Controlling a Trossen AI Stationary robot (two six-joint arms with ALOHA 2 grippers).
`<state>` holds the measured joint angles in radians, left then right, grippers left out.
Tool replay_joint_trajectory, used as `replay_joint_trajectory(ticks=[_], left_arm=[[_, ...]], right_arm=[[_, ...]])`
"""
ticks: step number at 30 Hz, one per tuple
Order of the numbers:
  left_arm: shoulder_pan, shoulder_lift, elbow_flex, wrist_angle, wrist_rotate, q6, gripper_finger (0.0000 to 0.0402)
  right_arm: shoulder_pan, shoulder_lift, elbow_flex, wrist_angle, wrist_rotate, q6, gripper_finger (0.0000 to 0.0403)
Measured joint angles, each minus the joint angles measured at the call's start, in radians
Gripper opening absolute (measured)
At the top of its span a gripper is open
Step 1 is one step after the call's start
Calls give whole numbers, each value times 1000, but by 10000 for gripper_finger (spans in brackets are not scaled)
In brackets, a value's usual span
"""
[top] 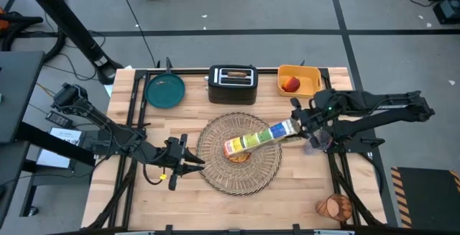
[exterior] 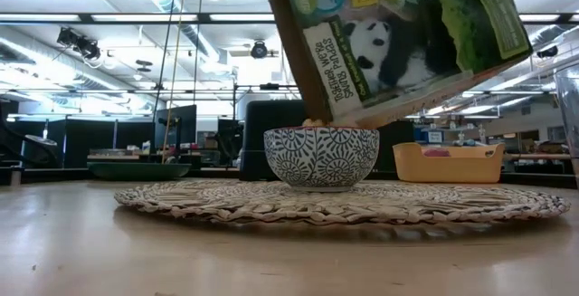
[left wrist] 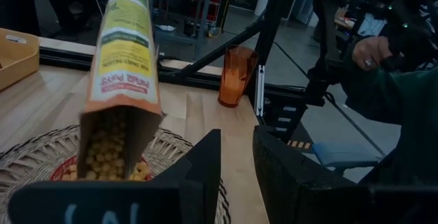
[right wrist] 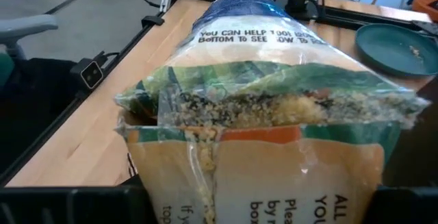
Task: Arrange a breakfast setting
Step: Pour the cereal from the yellow cereal box into the red bowl
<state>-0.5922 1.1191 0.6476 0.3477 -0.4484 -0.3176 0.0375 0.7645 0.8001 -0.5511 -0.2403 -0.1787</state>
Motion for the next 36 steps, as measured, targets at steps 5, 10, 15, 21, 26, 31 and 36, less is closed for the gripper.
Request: replay_joint_trajectory(ticks=[5, 10, 15, 21, 26, 31, 36], left_arm=[[0, 0, 0, 0, 0, -3, 94], [0, 0, 0, 0, 0, -4, 94], [0, 0, 0, 10, 0, 12, 94], [0, 0, 0, 185, 0, 173, 94], [0, 0, 1, 302, -1, 327, 94], [0, 0, 1, 329, -1, 368, 94], [0, -2, 1, 356, 0, 390, 94]], right_arm=[[0, -2, 0, 6, 8, -7, 171], [0, -49, 0, 2, 10, -14, 171], [0, -124, 0, -28, 7, -15, 171], [0, -188, 0, -26, 4, 0, 171], [0, -230, -53, 71, -33, 22, 171], [0, -266, -85, 99, -42, 38, 171], [0, -301, -85, 94, -42, 45, 171]])
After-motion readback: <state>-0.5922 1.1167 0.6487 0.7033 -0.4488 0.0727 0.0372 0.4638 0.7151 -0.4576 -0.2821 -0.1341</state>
